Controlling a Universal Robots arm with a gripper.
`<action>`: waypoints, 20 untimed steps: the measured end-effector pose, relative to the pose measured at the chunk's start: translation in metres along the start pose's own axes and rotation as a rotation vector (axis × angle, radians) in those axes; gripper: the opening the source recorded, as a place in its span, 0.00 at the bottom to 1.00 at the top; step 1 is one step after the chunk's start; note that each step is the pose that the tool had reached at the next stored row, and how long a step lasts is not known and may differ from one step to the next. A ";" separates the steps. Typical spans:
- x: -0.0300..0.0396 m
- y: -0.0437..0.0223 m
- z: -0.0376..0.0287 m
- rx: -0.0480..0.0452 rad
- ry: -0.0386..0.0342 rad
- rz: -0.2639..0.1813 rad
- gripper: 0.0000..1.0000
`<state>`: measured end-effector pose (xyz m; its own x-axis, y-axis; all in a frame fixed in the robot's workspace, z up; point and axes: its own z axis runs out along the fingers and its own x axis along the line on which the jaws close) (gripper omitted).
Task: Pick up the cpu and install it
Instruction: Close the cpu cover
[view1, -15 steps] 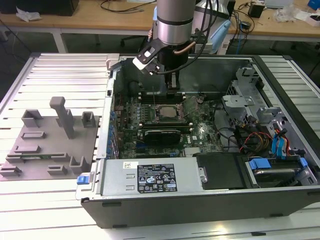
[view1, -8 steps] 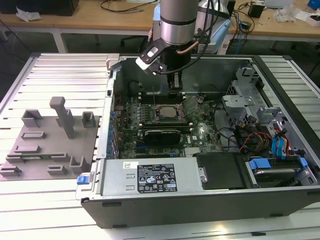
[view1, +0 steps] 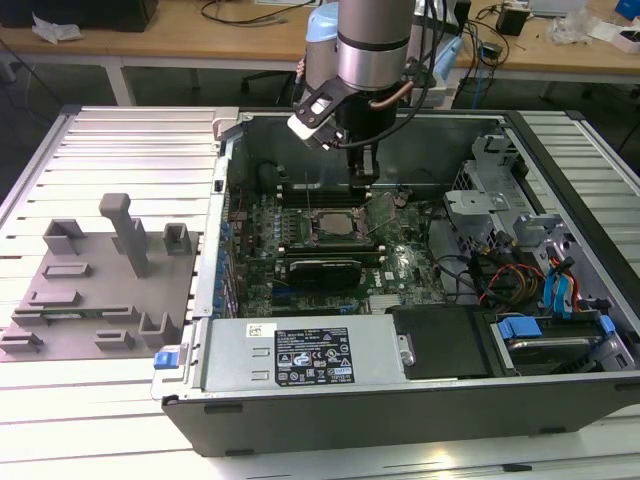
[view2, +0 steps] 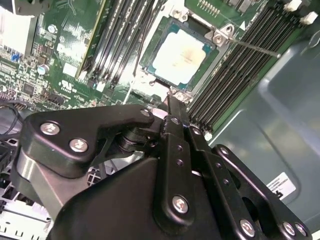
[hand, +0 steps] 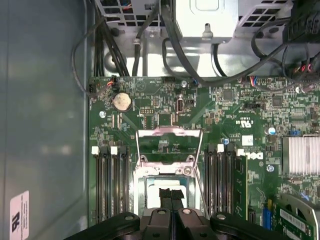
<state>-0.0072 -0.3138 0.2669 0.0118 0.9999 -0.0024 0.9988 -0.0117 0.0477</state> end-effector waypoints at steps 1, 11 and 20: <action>0.0000 0.0010 0.0001 0.0000 0.0000 0.000 0.11; 0.0003 0.0228 0.0011 0.0000 0.0001 0.000 0.11; 0.0006 0.0478 0.0023 0.0000 0.0000 0.000 0.11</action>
<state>0.0407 -0.3138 0.2669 0.0119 0.9999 -0.0024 0.9988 -0.0118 0.0477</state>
